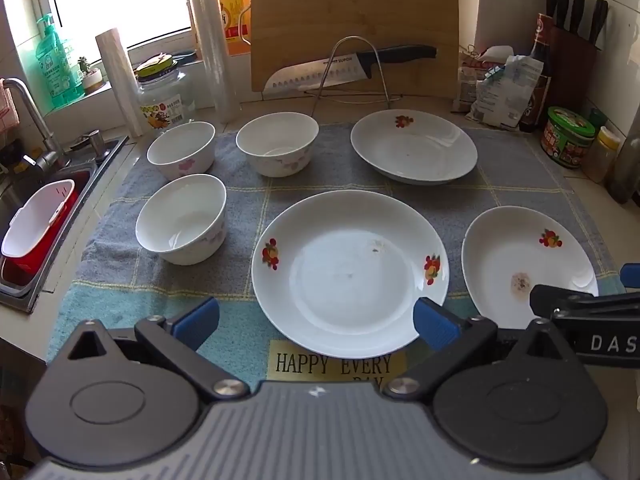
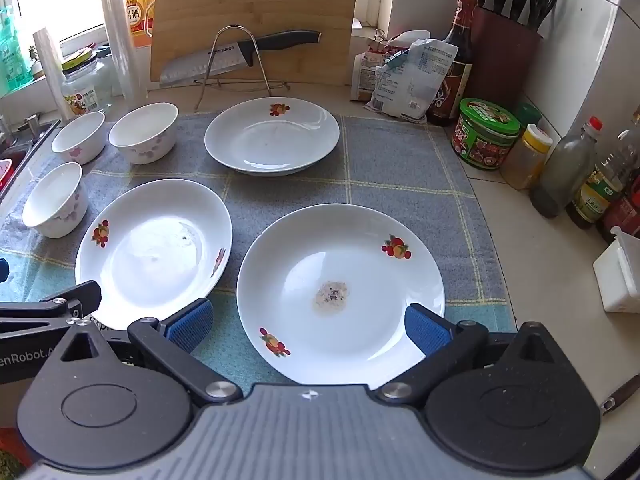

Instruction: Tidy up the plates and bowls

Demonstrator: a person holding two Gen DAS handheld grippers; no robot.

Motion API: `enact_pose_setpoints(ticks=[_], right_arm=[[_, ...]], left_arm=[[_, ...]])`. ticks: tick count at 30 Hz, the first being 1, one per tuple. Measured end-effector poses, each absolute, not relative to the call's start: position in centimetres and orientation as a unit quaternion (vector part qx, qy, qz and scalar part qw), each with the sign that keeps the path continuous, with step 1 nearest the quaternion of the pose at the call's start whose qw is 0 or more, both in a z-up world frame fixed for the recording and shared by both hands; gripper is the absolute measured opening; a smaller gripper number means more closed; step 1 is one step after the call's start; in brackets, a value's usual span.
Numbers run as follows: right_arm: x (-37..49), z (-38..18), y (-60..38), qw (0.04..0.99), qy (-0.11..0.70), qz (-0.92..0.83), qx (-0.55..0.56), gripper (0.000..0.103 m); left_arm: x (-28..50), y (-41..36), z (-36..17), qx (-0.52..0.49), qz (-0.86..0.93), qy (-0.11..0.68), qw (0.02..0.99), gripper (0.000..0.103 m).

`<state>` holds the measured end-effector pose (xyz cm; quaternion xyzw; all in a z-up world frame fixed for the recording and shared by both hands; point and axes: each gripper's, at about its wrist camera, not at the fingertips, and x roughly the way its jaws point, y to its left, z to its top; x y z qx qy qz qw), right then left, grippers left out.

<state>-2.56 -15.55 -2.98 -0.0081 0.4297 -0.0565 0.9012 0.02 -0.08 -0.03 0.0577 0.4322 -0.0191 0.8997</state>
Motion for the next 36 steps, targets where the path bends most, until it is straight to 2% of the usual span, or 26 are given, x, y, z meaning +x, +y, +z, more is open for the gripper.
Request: enact_pose_setpoints(ticks=[36], right_arm=[[-3.3, -2.2, -14.9, 0.906, 0.419, -0.054, -0.007, 0.103]], left_arm=[[-0.9, 0.5, 0.5, 0.044, -0.018, 0.432, 0.901, 0.102]])
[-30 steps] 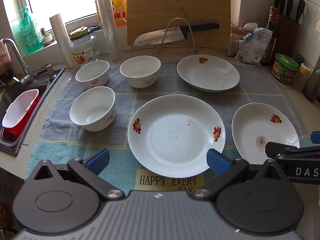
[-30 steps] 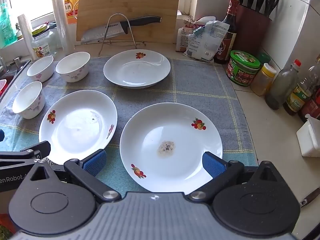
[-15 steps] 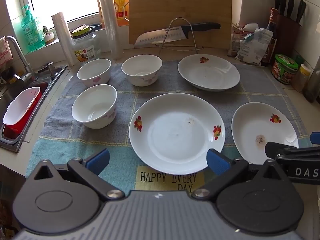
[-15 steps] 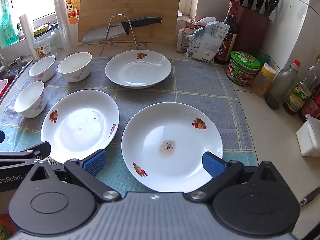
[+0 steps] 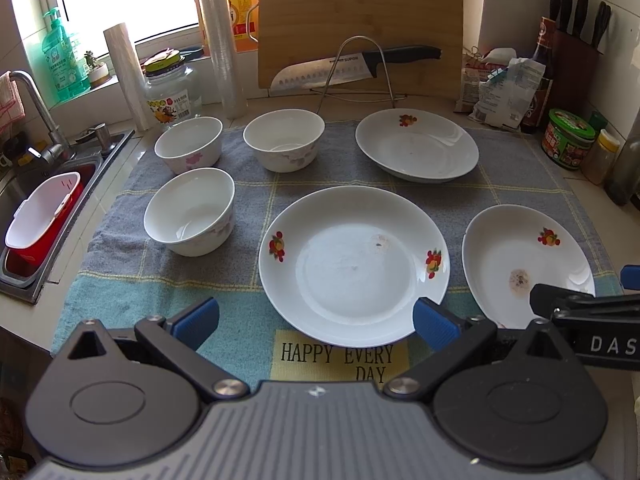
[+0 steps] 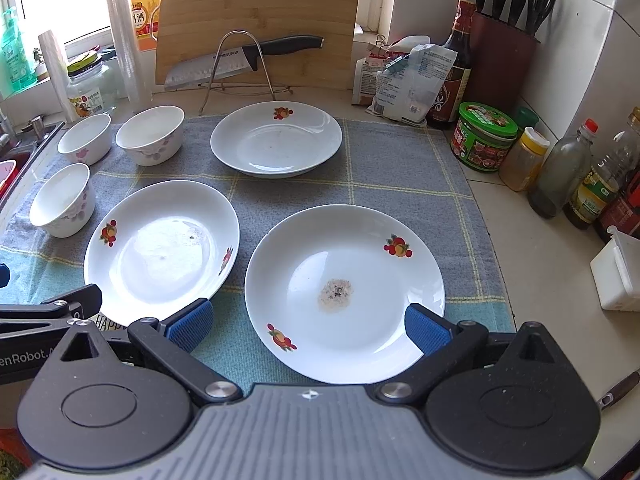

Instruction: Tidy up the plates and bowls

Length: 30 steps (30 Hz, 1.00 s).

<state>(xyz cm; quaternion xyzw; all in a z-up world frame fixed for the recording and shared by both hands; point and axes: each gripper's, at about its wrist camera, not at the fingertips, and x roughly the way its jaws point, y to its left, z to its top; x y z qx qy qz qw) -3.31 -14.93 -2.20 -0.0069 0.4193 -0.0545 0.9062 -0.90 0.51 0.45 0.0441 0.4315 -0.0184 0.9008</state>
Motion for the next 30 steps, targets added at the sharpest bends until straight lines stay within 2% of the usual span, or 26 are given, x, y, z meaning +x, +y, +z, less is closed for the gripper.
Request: enact_pose_setpoints(ticks=[30], right_arm=[[-3.13, -2.18, -14.79, 0.906, 0.420, -0.058, -0.006, 0.103]], left_arm=[[-0.32, 0.82, 0.39, 0.042, -0.024, 0.437, 0.898, 0.102]])
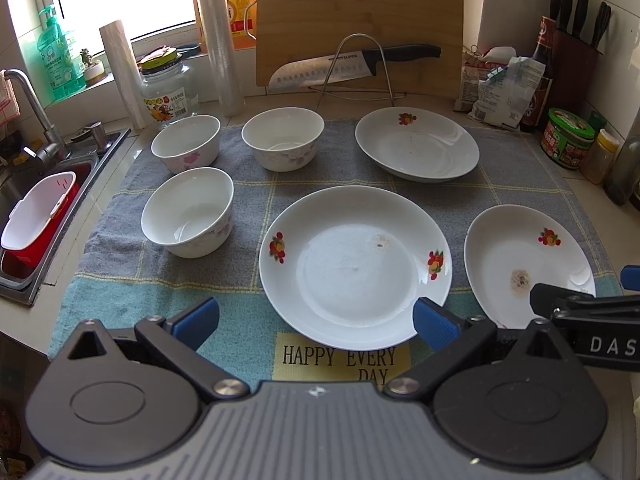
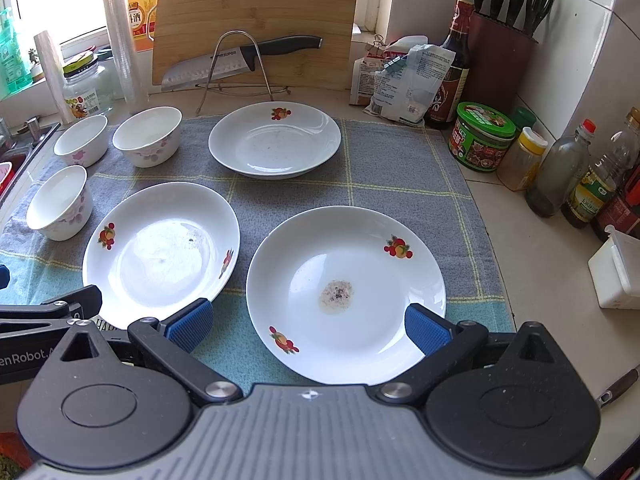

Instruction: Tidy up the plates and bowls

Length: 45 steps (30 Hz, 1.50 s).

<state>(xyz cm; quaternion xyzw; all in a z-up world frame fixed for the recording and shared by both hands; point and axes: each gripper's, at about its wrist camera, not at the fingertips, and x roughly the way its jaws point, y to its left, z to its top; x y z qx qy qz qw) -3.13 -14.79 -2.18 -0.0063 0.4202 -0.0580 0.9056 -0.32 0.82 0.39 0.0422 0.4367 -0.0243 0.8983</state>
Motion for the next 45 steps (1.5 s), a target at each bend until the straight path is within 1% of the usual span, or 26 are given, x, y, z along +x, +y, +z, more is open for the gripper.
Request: enact_pose_setpoints(ticks=[26, 38, 45], right_arm=[[-3.4, -2.0, -13.9, 0.907, 0.416, -0.069, -0.010, 0.103], [-4.5, -1.3, -14.6, 0.927, 0.370, -0.057, 0.010, 0.103], [-5.1, -0.9, -14.7, 0.936, 0.349, -0.049, -0.005, 0.103]], left_arm=[[-0.2, 1.6, 0.4, 0.036, -0.034, 0.438, 0.898, 0.102], [-0.1, 2.7, 0.2, 0.028, -0.079, 0.423, 0.902, 0.102], [0.3, 3.2, -0.3, 0.044, -0.134, 0.389, 0.910, 0.102]])
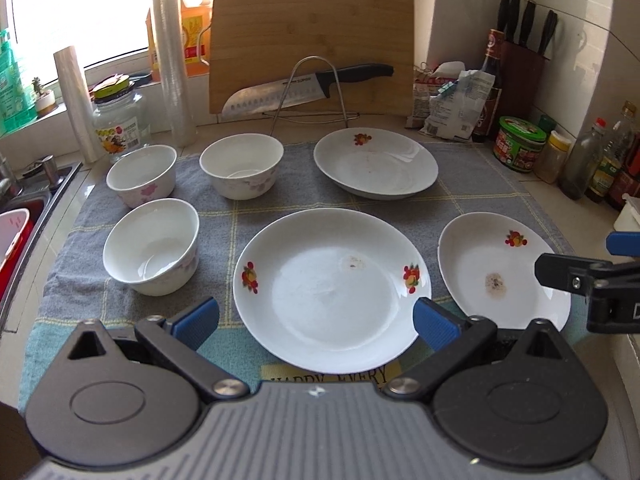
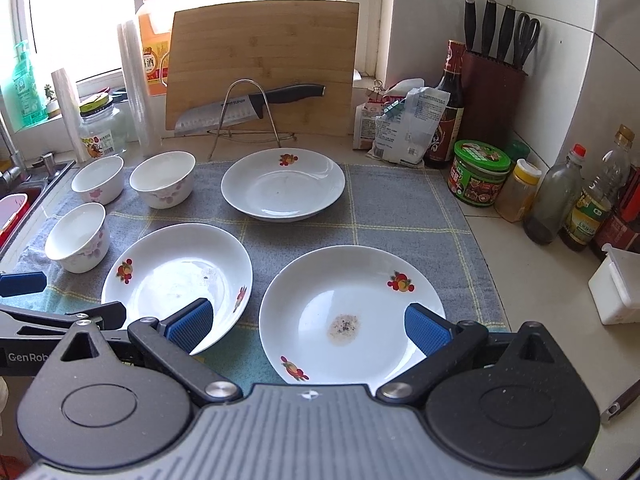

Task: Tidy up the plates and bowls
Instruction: 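Move both tools toward the white plate with the brown stain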

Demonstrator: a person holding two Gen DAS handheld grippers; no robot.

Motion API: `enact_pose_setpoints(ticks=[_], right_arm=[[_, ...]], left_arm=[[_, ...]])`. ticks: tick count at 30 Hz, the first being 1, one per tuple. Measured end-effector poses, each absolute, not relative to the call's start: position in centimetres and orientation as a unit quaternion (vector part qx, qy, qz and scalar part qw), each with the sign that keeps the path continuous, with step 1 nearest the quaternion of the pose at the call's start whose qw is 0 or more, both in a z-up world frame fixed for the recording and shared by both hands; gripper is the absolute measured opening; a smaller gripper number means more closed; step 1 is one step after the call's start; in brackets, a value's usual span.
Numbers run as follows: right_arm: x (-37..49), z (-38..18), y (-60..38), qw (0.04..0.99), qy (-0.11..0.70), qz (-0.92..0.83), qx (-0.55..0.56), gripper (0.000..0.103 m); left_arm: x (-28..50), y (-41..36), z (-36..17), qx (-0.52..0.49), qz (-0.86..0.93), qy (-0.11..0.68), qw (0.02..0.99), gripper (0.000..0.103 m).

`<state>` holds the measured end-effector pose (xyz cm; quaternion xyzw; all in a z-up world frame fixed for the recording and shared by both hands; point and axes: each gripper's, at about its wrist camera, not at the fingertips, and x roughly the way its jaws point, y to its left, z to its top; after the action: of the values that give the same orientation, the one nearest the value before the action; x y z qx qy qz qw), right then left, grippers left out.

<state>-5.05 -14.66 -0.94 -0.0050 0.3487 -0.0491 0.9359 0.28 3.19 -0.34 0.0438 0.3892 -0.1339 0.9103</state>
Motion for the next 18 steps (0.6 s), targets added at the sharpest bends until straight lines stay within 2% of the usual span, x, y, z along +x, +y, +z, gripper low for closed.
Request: enact_pose_setpoints(ticks=[12, 18], right_arm=[[-6.2, -0.8, -17.0, 0.939, 0.329, -0.099, 0.017, 0.103], [-5.8, -1.4, -19.7, 0.934, 0.335, -0.117, 0.033, 0.103]], left_arm=[[-0.6, 0.6, -2.7, 0.075, -0.287, 0.351, 0.888, 0.102], [-1.3, -2.4, -4.2, 0.094, -0.341, 0.357, 0.864, 0.102]])
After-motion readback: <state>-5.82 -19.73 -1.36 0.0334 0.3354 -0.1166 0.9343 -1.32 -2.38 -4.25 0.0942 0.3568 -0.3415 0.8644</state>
